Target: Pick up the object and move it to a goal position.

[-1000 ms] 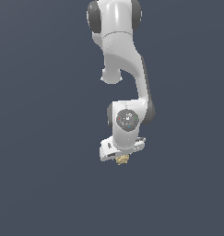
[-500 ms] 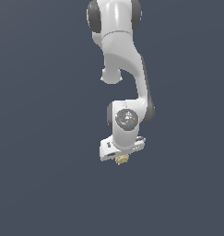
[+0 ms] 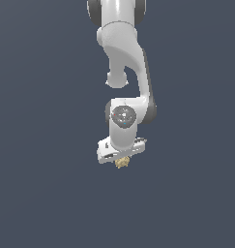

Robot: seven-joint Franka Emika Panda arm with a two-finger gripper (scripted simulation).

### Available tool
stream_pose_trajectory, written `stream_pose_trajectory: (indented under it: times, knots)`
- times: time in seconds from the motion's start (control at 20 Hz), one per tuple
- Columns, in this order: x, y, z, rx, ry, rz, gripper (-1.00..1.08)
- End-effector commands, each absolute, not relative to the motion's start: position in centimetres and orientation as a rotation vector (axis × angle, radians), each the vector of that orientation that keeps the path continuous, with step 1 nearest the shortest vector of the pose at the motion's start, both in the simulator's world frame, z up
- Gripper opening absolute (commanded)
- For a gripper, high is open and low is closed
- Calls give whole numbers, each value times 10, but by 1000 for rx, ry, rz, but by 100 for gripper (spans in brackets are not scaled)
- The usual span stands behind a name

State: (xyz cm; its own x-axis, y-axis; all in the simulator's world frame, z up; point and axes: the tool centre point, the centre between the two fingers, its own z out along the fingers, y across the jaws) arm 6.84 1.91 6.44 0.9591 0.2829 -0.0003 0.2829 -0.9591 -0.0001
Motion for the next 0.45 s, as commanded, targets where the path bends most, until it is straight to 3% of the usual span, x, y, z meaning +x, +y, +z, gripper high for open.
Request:
stream_pose_trajectory:
  times: [0.0,0.4]
  knots:
    - [64,10,72,-3109,-449,0,-100]
    - [59,0,81,-3109,-449,0,-100]
